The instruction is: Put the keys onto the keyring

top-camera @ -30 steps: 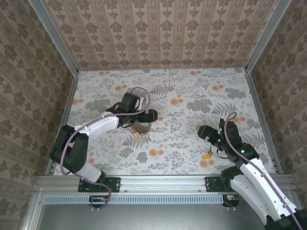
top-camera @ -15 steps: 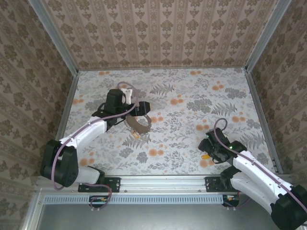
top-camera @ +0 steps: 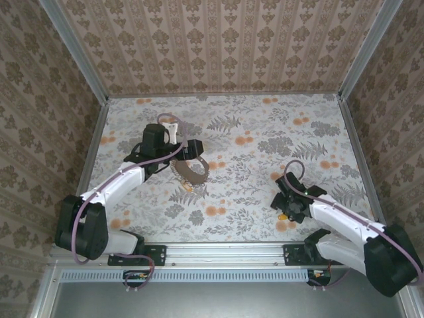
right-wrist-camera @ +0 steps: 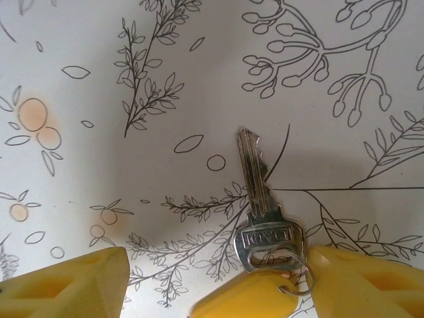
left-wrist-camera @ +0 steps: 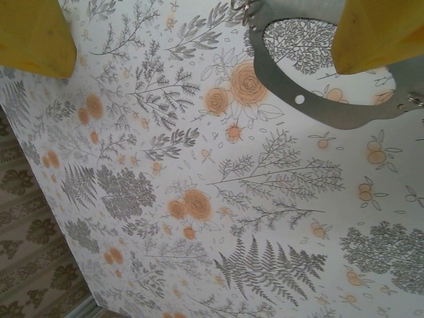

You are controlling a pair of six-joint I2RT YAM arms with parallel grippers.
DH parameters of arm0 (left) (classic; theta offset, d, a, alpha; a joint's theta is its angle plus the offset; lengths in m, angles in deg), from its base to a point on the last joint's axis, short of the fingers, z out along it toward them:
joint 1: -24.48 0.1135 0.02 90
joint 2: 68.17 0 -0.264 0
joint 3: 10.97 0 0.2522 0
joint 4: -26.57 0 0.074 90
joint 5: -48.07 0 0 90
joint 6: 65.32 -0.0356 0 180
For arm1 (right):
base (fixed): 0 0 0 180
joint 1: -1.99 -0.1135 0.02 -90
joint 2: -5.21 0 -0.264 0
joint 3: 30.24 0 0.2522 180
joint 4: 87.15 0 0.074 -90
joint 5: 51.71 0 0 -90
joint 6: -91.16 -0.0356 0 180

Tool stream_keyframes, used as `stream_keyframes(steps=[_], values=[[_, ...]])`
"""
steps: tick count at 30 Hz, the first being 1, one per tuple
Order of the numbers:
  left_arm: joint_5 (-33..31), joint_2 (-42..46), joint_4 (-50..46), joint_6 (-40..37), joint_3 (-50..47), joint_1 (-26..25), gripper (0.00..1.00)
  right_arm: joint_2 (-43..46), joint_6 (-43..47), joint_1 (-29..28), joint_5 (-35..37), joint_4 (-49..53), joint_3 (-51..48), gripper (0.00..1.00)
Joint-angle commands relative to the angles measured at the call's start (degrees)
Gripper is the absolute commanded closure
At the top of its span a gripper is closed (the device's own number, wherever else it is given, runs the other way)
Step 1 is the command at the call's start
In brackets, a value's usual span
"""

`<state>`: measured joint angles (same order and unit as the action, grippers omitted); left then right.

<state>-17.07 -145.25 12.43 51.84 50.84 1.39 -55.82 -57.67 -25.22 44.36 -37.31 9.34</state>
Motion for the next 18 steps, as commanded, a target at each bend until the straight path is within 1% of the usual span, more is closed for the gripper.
stream_keyframes(steps=[1, 2, 5, 7, 11, 18], values=[[0.37, 0.75, 0.16, -1.01, -0.43, 0.55, 0.0, -5.0, -1.89, -2.24, -4.46, -14.07, 1.8, 0.28], [0.15, 0.57, -0.01, -0.89, -0.49, 0.59, 0.01, -6.54, -2.02, -2.97, -4.61, -15.32, 2.68, 0.28], [-0.91, 0.37, -0.9, -0.01, -0.88, 1.09, 0.11, -11.63, -2.51, -5.85, -4.99, -19.32, 5.77, 0.27], [-1.66, 0.77, -2.09, -0.08, -1.27, 1.19, 0.15, -14.56, -3.2, -7.69, -5.44, -23.11, 6.96, 0.27], [-3.52, 2.14, -3.96, 0.21, -2.78, 1.14, 0.15, -19.76, -3.27, -9.49, -6.05, -29.84, 8.85, 0.27], [-6.91, 4.16, -6.17, 1.73, -6.26, 0.39, 0.15, -27.75, -1.03, -9.89, -9.92, -38.39, 14.59, 0.27]])
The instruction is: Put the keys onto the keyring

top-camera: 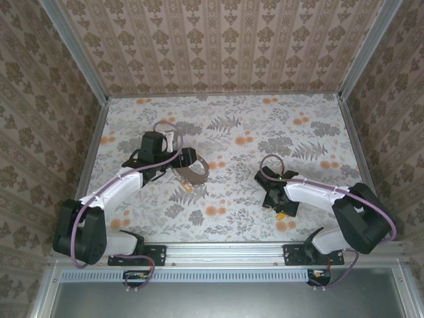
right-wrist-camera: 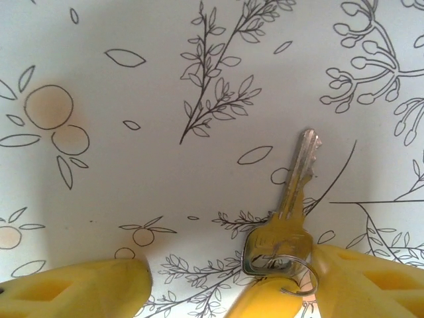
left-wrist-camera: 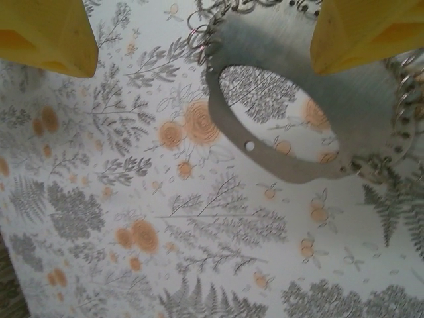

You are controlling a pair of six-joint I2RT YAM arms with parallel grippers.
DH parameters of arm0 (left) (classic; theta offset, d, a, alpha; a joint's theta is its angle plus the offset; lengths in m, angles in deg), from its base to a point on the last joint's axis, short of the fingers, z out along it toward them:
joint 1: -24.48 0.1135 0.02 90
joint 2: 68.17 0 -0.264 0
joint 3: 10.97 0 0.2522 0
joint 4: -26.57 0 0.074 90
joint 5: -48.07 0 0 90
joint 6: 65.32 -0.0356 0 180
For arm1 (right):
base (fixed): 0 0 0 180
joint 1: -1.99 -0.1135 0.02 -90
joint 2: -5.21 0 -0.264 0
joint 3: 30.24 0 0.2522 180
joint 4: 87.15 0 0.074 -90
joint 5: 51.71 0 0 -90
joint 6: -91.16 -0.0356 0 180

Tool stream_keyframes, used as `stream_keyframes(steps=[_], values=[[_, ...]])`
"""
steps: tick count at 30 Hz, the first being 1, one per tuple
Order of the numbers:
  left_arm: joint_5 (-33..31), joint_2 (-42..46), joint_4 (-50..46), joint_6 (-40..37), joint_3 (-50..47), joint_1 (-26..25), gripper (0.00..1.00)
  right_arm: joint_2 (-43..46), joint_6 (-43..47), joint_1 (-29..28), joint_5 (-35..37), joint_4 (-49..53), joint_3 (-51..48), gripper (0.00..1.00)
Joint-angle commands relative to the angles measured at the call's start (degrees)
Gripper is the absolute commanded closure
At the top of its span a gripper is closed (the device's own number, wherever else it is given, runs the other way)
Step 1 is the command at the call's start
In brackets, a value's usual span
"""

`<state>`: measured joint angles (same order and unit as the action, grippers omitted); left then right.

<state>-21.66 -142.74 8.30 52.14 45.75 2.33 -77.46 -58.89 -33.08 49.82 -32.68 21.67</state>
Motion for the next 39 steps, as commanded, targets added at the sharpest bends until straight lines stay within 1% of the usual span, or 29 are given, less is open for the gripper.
stream_keyframes(steps=[1, 5, 9, 11, 12, 14, 18, 22, 25, 27, 28, 30, 31, 35, 36, 38, 39], values=[[-3.14, 1.92, -2.47, 1.63, -1.51, -0.96, 0.15, -6.77, 0.37, -2.18, -16.05, -43.84, 3.06, 0.27], [-5.95, 3.06, -3.83, 2.21, -2.52, -2.53, 0.15, -7.0, 1.58, -2.57, -17.19, -44.24, 5.65, 0.27], [-7.84, 3.55, -4.44, 2.86, -3.1, -3.52, 0.15, -3.93, 2.84, -2.71, -17.18, -42.83, 6.11, 0.27], [-8.44, 3.72, -4.62, 3.03, -3.14, -3.52, 0.15, -1.28, 3.1, -2.66, -16.58, -41.77, 5.22, 0.27], [-8.72, 3.72, -4.71, 3.03, -3.11, -5.17, 0.15, 0.23, 3.14, -2.64, -16.17, -41.28, 4.4, 0.27], [-9.02, 3.73, -4.81, 3.12, -3.0, -5.61, 0.15, 3.5, 2.83, -2.55, -15.51, -40.34, 2.42, 0.26], [-9.37, 3.14, -4.47, 2.77, -2.21, -6.31, 0.15, 10.68, 1.18, -2.28, -13.93, -39.22, -4.16, 0.26], [-9.58, 1.81, -4.42, 1.95, -0.93, -7.32, 0.15, 16.18, 1.1, -2.26, -12.18, -36.8, -8.21, 0.27], [-10.67, 0.42, -7.36, -0.06, 1.11, -7.73, 0.15, 19.88, 3.8, -2.28, -10.45, -32.94, -7.59, 0.27], [-11.68, -0.24, -10.2, -2.04, 2.63, -7.24, 0.16, 21.13, 8.37, -2.37, -9.35, -29.52, -5.07, 0.27], [-11.45, -0.95, -11.1, -2.83, 3.21, -6.4, 0.17, 21.15, 10.5, -2.37, -8.89, -28.26, -3.69, 0.26], [-9.37, -3.48, -13.01, -4.14, 4.74, -4.31, 0.26, 20.36, 15.18, -2.3, -8.45, -26.42, -1.1, 0.25], [-8.71, -4.38, -13.28, -4.7, 5.16, -1.86, 0.29, 19.58, 16.66, -2.28, -8.6, -26.38, -0.17, 0.24], [-6.81, -10.7, -12.3, -6.88, 7.46, -0.11, 0.35, 15.93, 22.54, -2.15, -10.69, -27.9, 2.43, 0.22], [-6.28, -12.9, -12.27, -7.31, 8.59, -0.17, 0.42, 15.25, 23.24, -2.06, -11.17, -28.71, 2.54, 0.21], [-5.67, -16.82, -11.71, -7.82, 10.28, -0.26, 0.59, 14.57, 24.31, -1.85, -12.34, -31.18, 1.89, 0.21], [-5.68, -18.54, -11.77, -7.79, 11.13, -0.34, 0.66, 14.43, 24.98, -1.76, -13.31, -32.58, 1.46, 0.2]])
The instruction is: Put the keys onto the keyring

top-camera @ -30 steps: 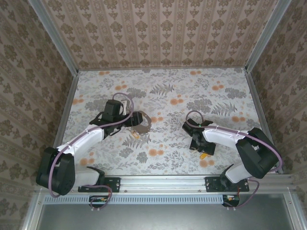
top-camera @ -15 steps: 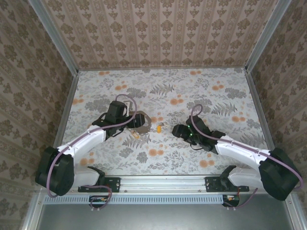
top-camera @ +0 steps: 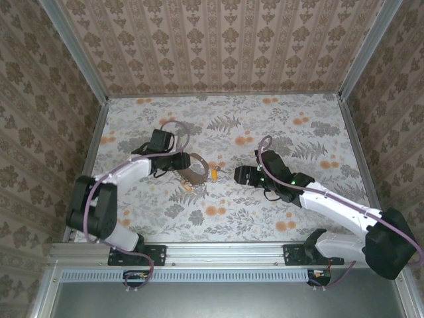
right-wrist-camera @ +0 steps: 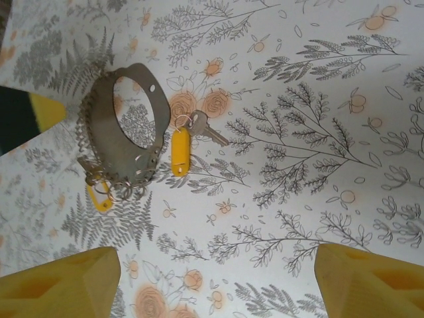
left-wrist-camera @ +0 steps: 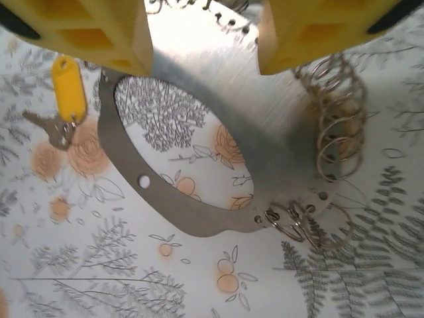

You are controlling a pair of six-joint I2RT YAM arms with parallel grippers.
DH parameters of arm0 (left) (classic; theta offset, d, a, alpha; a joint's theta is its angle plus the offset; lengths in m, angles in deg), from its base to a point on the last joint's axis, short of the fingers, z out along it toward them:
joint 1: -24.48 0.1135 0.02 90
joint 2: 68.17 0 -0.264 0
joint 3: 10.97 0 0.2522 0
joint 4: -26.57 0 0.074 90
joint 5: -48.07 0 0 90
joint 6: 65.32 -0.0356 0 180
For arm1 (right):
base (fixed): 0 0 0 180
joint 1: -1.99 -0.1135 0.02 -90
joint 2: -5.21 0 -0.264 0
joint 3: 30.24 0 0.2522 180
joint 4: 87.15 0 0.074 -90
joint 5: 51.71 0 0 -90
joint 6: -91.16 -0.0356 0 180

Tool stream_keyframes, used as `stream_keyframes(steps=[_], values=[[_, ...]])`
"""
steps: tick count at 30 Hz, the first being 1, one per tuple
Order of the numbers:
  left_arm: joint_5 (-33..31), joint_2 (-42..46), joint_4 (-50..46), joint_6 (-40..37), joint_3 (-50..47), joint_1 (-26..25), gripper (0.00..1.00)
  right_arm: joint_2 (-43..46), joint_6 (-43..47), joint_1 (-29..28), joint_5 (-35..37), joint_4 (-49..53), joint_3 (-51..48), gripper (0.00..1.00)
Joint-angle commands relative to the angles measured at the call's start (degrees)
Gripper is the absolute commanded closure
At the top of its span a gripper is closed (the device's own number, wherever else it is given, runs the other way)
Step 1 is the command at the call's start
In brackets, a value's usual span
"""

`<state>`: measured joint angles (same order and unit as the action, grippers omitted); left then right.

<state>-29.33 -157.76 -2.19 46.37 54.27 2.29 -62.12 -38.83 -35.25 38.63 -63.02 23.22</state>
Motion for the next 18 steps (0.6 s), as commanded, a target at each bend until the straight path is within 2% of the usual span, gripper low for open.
stream_keyframes(steps=[1, 5, 9, 13, 18], values=[[2.02, -4.88, -1.68, -2.03, 3.53, -0.32, 0.71, -0.94, 5.88, 0.48, -3.1, -3.17, -0.3, 0.2], [-0.62, -7.81, -5.26, -2.33, 5.22, -2.88, 0.8, -0.22, 10.59, 0.55, -4.14, -2.25, -0.22, 0.19], [-1.52, -6.87, -6.05, -0.59, 2.74, -6.27, 0.8, 1.17, 13.88, 1.76, -4.23, -2.89, -1.46, 0.16], [-2.44, -4.18, -7.3, 2.26, -0.52, -9.76, 0.8, 0.21, 14.53, 5.54, -7.89, -3.88, -1.66, 0.15], [-0.69, 1.29, -7.18, 8.19, -4.44, -14.24, 0.8, -0.76, 14.91, 9.27, -11.41, -5.61, -2.52, 0.15]])
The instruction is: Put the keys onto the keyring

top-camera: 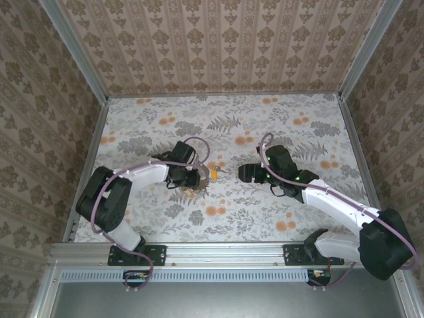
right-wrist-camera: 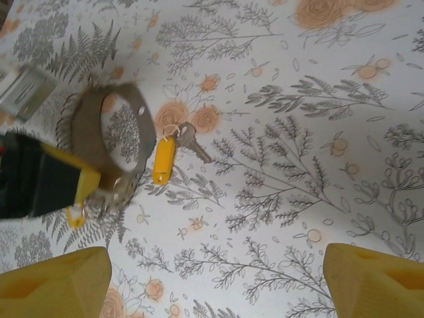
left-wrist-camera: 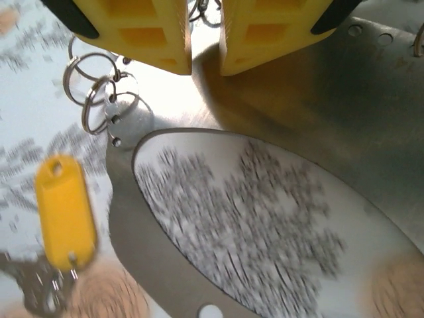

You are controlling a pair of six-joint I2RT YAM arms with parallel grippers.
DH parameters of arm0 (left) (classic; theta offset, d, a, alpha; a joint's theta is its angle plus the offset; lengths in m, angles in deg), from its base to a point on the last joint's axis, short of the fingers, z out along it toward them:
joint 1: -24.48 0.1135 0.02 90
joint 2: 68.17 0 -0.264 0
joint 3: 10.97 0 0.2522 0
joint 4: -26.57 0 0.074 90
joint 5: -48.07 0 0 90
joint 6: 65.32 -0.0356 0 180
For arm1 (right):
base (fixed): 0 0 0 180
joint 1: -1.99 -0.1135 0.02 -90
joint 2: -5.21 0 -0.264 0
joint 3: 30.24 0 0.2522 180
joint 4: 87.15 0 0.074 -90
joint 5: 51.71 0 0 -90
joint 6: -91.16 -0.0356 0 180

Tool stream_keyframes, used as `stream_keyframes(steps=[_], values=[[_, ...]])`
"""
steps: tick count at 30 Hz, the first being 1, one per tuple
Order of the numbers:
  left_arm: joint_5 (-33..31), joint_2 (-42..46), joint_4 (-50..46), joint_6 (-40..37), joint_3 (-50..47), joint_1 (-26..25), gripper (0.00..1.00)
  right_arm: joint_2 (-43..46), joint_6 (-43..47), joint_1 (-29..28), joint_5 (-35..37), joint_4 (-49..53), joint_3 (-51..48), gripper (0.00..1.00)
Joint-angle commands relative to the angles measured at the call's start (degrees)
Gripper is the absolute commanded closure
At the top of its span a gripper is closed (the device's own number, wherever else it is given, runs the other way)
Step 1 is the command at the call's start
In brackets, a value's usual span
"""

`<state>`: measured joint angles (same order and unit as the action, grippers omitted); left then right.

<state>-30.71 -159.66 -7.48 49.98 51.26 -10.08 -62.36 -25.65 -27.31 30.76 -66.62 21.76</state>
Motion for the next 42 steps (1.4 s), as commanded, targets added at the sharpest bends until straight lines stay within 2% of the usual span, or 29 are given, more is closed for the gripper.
stream_keyframes(steps=[1, 8, 10, 13, 17, 19, 22, 27, 35, 38, 42], values=[[1.12, 3.86, -1.81, 5.7, -1.97, -2.83, 0.8, -0.71, 1.93, 2.05, -4.09, -2.19, -1.1, 0.15], [8.39, 8.62, 1.01, 9.75, -2.71, -5.51, 0.69, 0.78, 3.42, 6.29, -6.19, -1.54, -1.73, 0.14], [4.8, 9.9, -5.42, 5.06, 0.86, -6.2, 0.63, 1.75, 3.76, 6.49, -6.11, -1.15, -2.22, 0.13], [0.02, 8.65, -11.86, -2.54, 5.76, -6.69, 0.61, 2.85, 3.11, 6.46, -5.91, -2.03, -4.43, 0.1], [-4.81, 4.41, -16.27, -11.14, 9.87, -9.8, 0.62, 4.4, 1.22, 6.46, -6.01, -2.55, -7.78, 0.05], [-5.44, 2.27, -16.04, -14.05, 9.88, -11.2, 0.73, 6.24, 0.21, 6.51, -5.75, -2.3, -9.7, 0.03], [-7.34, -0.78, -15.43, -16.92, 10.52, -12.81, 0.72, 8.67, -0.4, 6.58, -4.67, -1.64, -11.63, 0.02], [-10.99, -4.61, -15.98, -19.44, 13.11, -14.46, 0.68, 8.88, 0.2, 7.16, -4.61, -0.44, -10.91, 0.02], [-15.09, -7.95, -17.15, -21.07, 14.46, -16.82, 0.67, 8.62, 0.63, 7.5, -4.25, -1.12, -10.8, 0.02], [-15.44, -9.11, -17.03, -21.56, 15.09, -17.02, 0.71, 8.2, 0.61, 7.76, -4.51, -1.24, -10.61, 0.02], [-19.21, -9.94, -18.52, -22.21, 15.85, -18.28, 0.75, 8.7, 1.03, 8.01, -4.25, -0.9, -10.37, 0.02]])
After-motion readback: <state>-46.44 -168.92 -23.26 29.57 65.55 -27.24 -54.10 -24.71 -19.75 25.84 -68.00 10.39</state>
